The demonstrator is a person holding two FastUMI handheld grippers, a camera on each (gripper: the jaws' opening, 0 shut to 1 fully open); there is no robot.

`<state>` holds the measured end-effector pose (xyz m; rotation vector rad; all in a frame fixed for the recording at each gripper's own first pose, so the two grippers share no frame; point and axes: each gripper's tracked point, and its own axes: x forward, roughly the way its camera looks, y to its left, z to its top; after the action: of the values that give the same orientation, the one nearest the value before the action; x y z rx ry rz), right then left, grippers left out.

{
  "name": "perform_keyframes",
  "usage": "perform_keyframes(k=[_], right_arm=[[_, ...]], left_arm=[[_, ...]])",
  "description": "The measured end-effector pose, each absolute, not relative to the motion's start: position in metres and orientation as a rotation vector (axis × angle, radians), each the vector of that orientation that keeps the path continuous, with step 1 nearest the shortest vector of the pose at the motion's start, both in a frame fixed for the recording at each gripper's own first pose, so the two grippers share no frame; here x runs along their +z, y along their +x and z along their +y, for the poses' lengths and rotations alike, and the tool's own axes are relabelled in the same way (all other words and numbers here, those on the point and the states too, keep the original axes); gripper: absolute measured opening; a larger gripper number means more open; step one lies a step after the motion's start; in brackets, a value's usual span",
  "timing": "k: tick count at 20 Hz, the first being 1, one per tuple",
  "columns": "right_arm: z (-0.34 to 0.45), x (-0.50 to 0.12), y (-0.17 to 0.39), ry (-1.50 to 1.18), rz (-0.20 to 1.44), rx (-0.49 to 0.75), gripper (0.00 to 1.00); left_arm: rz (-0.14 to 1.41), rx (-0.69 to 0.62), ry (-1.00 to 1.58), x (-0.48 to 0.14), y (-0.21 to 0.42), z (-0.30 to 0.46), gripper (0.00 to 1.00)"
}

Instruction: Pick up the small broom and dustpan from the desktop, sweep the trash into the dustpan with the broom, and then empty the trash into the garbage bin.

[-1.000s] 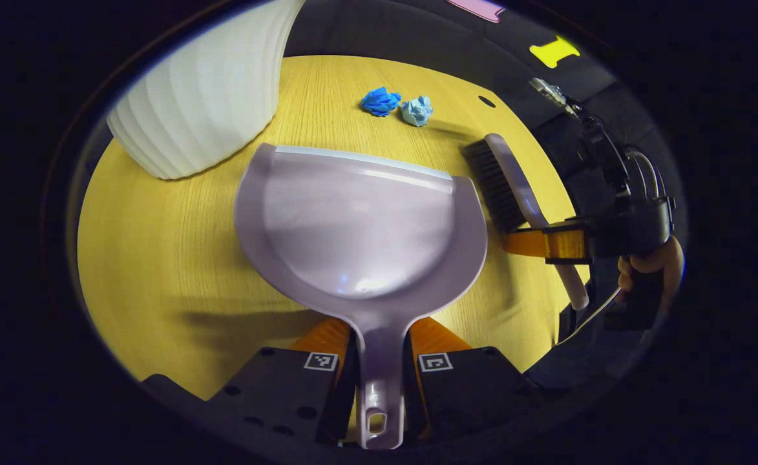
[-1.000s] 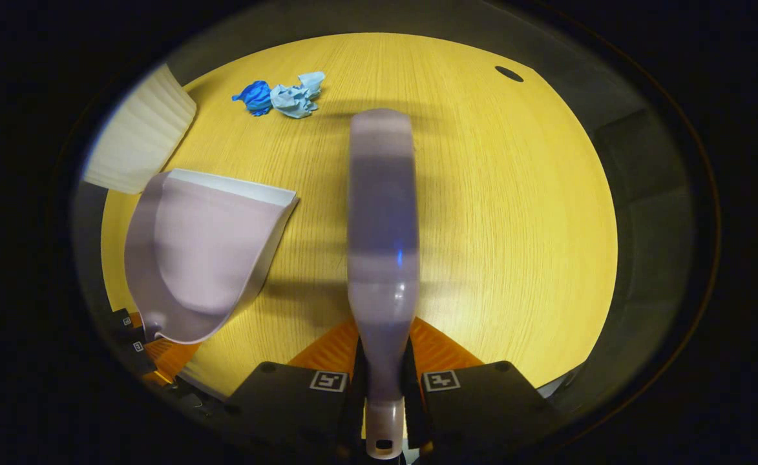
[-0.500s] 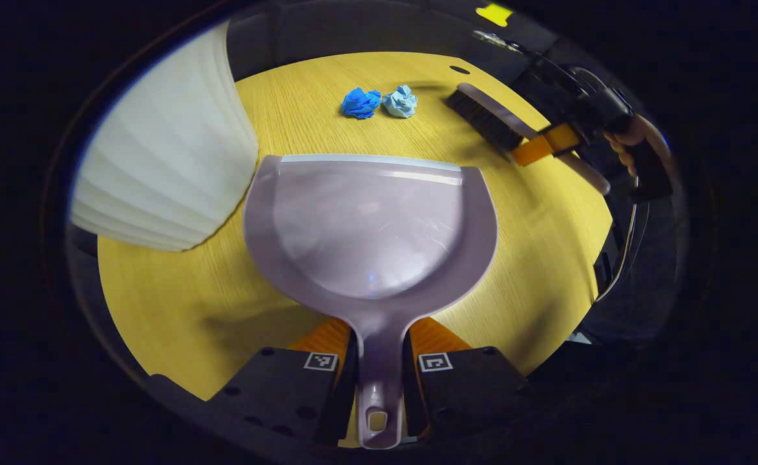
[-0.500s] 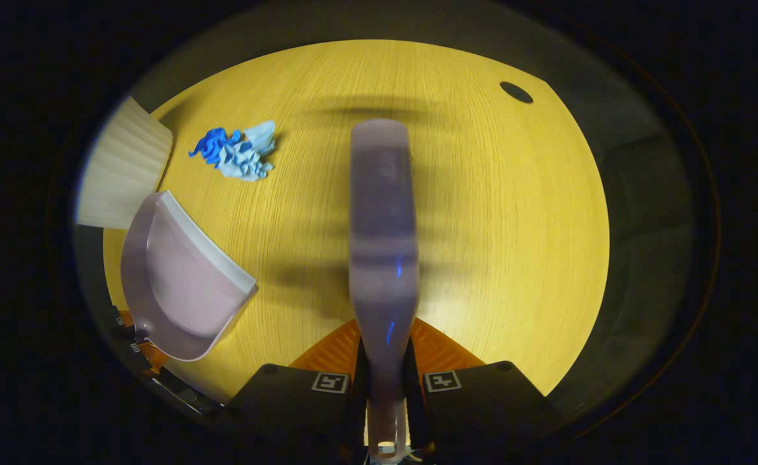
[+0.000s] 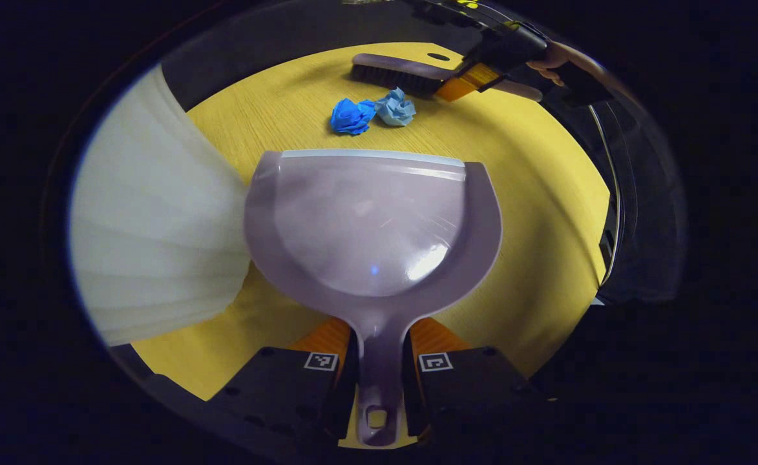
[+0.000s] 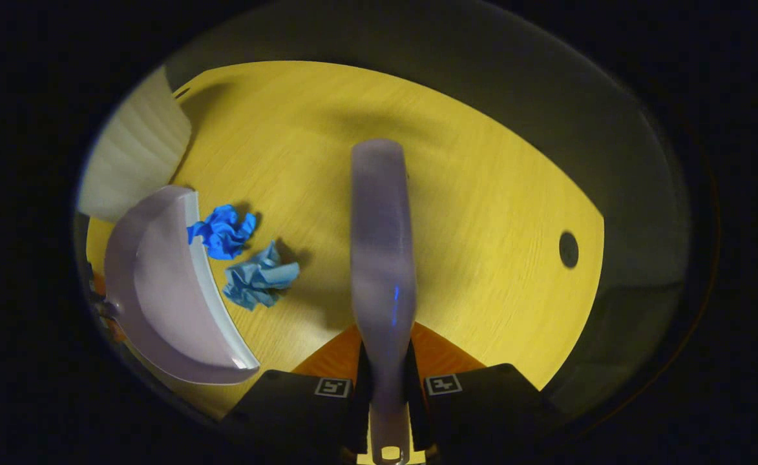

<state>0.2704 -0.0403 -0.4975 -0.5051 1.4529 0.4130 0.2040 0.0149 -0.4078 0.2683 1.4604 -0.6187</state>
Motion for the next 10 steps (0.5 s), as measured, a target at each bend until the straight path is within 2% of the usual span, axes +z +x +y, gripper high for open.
perform_keyframes(k=[6, 10], right_arm=[[-0.006, -0.492, 0.260, -0.558, 1.509, 0.634, 0.28], [-0.015, -0.488, 0.246, -0.624, 1.557, 0.771, 0.28]], left_arm=[[1.454, -0.679, 0.312, -0.409, 0.212, 0.025, 0.30], [1.438, -0.699, 0.315, -0.412, 0.215, 0.024, 0.29]])
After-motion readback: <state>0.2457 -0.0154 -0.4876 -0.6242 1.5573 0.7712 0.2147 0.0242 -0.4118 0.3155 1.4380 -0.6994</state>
